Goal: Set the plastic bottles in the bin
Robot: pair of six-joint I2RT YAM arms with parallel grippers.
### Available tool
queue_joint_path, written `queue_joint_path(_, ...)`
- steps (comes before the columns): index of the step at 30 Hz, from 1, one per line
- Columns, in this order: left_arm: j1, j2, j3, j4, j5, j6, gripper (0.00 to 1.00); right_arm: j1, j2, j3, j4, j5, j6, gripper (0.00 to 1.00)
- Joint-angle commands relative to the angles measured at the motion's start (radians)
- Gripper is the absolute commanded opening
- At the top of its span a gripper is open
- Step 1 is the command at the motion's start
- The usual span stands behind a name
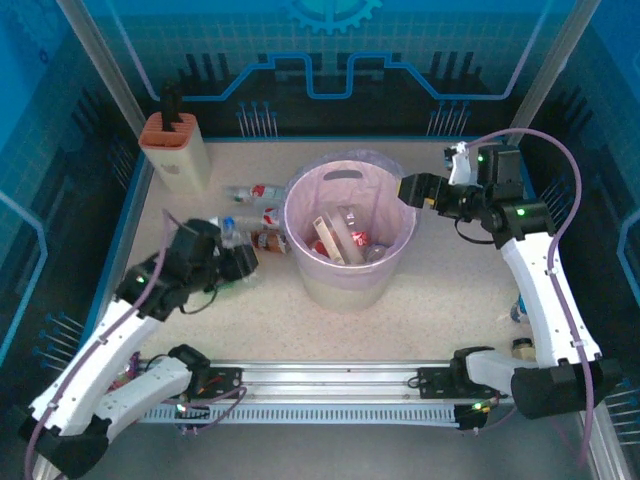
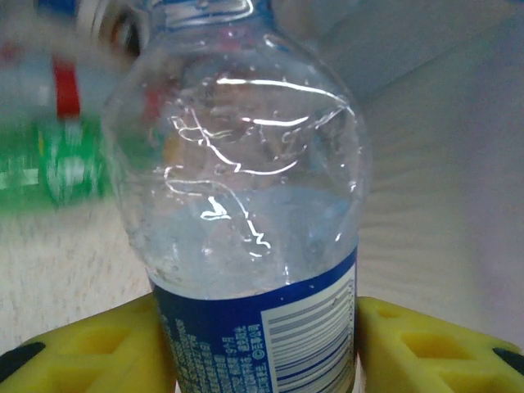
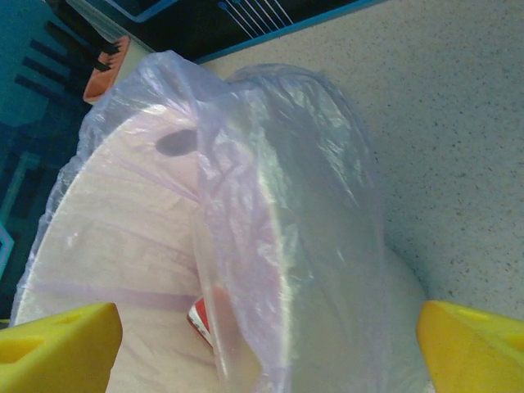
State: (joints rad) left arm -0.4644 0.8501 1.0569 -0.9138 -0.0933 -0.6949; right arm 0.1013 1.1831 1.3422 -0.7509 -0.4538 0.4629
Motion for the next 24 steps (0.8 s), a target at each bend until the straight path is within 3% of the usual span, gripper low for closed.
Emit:
queue_joint_path(1,0.002,0.093,0.244,-0.137,-0.102,0.184,0.52,-0.023,0.012,-0.02,-0.072,-0.013,-0.049,0.93)
queue_joint_path(4,-0.012,0.202,0.425,-0.129,-0.12,0.262,0.52,-0.025,0.015,-0.026,-0.112,0.061,-0.062,0.92)
queue_joint_path(7,-0.043,0.316,0.573,-0.082,-0.087,0.318,0.5,-0.025,0.011,-0.037,-0.106,0.044,-0.063,0.92)
queue_joint_path(16,-0.243,0.73,0.979,-0.074,0.005,0.446,0.44,-0.021,0.031,-0.05,-0.122,0.054,-0.066,0.92)
queue_joint_path(24,-0.323,0.863,0.952,-0.029,0.128,0.405,0.43,-0.014,0.059,-0.051,-0.102,0.073,-0.06,0.92)
